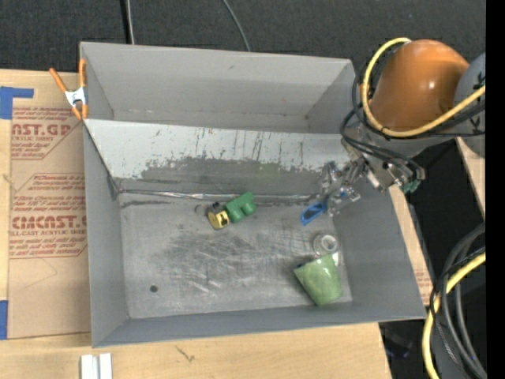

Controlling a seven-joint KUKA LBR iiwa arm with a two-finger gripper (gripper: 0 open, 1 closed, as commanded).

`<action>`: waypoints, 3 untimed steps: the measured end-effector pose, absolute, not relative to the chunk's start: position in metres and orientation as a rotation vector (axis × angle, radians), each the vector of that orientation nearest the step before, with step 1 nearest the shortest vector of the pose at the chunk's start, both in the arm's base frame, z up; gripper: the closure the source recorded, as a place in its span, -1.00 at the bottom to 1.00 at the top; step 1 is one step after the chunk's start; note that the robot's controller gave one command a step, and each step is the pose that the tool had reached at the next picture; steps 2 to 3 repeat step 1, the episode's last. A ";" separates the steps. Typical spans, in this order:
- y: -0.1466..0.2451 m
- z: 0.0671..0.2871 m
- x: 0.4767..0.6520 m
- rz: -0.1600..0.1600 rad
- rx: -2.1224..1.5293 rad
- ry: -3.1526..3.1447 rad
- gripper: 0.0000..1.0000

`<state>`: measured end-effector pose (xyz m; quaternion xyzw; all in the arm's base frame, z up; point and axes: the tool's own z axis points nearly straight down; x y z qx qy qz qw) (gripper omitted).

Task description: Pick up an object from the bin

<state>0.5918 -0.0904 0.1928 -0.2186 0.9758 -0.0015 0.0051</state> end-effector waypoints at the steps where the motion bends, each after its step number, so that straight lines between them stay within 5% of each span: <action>1: -0.089 0.261 0.560 -0.006 -0.704 3.053 1.00; 3: -0.089 0.261 0.560 -0.006 -0.704 3.053 1.00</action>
Offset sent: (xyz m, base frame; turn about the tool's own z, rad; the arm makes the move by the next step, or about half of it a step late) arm -0.0333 0.0008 0.0637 -0.0135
